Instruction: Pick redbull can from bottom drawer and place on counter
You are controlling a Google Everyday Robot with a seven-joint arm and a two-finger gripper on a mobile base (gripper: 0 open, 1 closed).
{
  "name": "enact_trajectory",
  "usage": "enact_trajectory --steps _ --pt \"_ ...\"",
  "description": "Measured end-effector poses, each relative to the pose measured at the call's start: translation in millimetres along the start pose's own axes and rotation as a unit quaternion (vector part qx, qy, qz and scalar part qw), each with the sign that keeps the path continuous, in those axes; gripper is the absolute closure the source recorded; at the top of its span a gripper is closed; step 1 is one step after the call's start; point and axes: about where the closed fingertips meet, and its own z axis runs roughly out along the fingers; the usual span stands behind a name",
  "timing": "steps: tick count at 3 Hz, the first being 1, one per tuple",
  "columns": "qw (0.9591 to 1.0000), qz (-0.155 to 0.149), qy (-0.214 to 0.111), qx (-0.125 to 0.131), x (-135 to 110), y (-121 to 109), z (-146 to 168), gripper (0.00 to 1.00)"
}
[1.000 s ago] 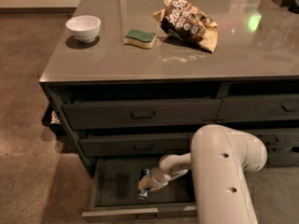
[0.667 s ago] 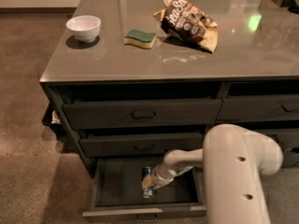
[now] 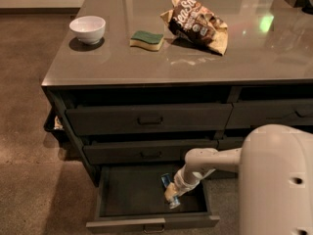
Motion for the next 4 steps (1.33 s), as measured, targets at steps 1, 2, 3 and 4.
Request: enact_trajectory --steps 1,2,3,4 --pt "0.9976 -0.060 -0.008 0.034 18 -9 -64 1.00" --pt "0.9922 -0.099 -0.022 0.072 30 -13 -128 1.00" --pt "0.9858 -0.123 -0.045 0.106 39 -12 -198 1.00" --pt "0.9800 -0.129 -0.064 0.137 40 -7 -270 1.00"
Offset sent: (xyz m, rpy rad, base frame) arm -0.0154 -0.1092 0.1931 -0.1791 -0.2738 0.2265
